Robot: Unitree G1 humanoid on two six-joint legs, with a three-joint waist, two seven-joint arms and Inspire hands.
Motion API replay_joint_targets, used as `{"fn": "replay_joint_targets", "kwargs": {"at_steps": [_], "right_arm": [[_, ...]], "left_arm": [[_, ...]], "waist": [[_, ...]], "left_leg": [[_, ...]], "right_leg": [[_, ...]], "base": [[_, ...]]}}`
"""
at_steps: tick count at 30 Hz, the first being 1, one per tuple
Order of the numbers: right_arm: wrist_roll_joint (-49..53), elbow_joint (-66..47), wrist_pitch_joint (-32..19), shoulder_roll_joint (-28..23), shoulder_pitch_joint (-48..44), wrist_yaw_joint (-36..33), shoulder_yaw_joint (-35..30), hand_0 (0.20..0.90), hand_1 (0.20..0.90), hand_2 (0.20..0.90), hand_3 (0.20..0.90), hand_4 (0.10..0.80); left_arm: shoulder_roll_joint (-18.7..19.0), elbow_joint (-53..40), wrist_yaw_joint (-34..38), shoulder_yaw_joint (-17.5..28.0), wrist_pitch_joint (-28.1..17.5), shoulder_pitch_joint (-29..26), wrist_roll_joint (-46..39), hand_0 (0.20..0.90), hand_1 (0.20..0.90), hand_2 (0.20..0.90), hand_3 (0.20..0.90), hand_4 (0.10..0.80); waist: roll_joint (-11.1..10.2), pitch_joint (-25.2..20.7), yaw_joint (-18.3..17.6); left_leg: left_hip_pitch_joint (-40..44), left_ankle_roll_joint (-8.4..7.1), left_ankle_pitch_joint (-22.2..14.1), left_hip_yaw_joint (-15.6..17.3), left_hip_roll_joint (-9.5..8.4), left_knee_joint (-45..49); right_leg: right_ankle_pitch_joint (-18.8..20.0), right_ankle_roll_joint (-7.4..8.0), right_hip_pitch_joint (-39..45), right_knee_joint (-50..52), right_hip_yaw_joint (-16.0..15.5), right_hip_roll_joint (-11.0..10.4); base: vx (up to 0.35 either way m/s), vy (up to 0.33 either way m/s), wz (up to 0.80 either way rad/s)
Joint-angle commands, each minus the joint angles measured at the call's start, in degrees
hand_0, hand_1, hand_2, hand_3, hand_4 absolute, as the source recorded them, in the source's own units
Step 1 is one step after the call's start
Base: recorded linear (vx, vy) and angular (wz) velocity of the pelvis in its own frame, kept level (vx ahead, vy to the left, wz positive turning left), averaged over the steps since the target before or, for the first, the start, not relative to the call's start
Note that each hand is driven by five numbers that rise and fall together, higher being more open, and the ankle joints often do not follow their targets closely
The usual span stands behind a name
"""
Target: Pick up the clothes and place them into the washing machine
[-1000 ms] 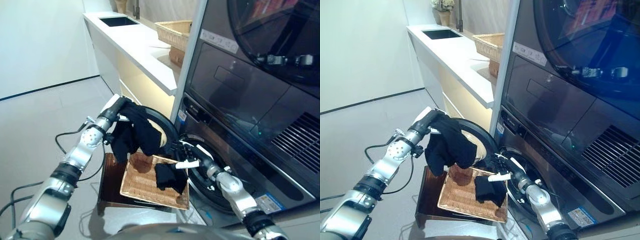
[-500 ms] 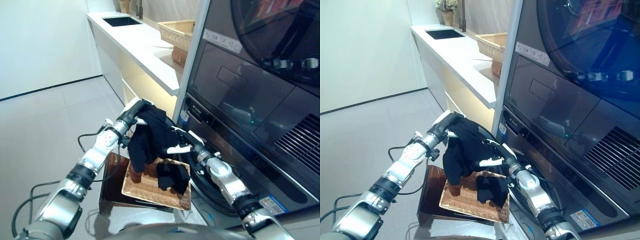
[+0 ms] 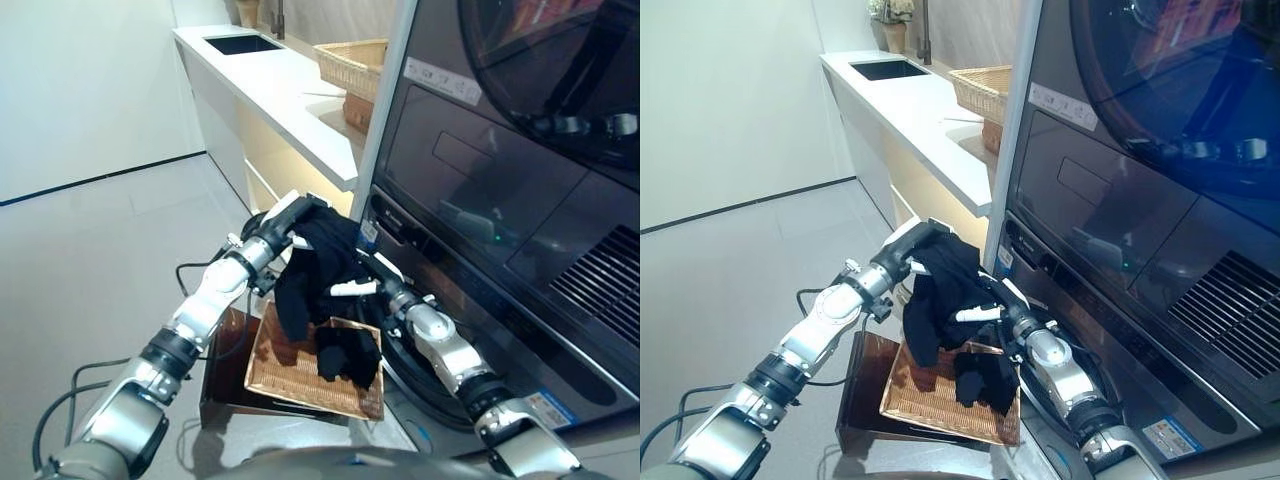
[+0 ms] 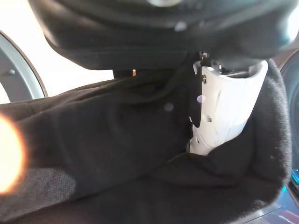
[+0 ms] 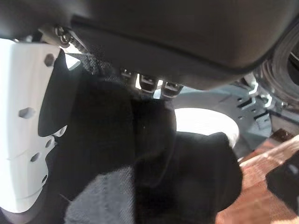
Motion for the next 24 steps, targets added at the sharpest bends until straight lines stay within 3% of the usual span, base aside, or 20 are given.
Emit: {"fn": "replay_joint_targets", "kwargs": {"at_steps": [1,23,24], "right_arm": [[3.62,0.86,-3.18,0.94,-9.31,-0.42,0.51,0.9,0.9,0.9,0.9,0.8],[9.49,4.36,-2.83,5.15,-12.96,1.56,5.5,0.9,0.9,0.9,0.9,0.8],[10.08,4.18,-2.8,5.17,-12.75,1.99,5.51,0.68,0.68,0.68,0.68,0.643]], "left_arm": [[-2.9,-5.2,0.02,-1.75,-5.3,-8.81,-5.04,0.2,0.2,0.2,0.2,0.3],[-6.36,-9.05,-1.78,-5.89,-4.79,-10.22,-11.54,0.2,0.2,0.2,0.2,0.3],[-6.34,-9.04,-1.82,-5.94,-4.83,-10.23,-11.63,0.2,0.2,0.2,0.2,0.3]], "waist": [[0.21,-3.64,2.88],[0.34,-3.62,3.38],[0.36,-3.63,3.36]], "left_leg": [[1.55,-1.84,-1.81,-1.5,-0.11,-0.37],[1.43,-1.9,-1.8,-1.75,-0.14,-0.37],[1.44,-1.91,-1.81,-1.79,-0.14,-0.37]], "right_leg": [[2.89,1.08,0.03,0.56,-0.52,-0.73],[2.88,0.98,0.05,0.6,-0.75,-0.82],[2.84,0.99,0.06,0.61,-0.81,-0.83]], "base": [[0.0,0.0,0.0],[0.0,0.0,0.0],[0.0,0.0,0.0]]}}
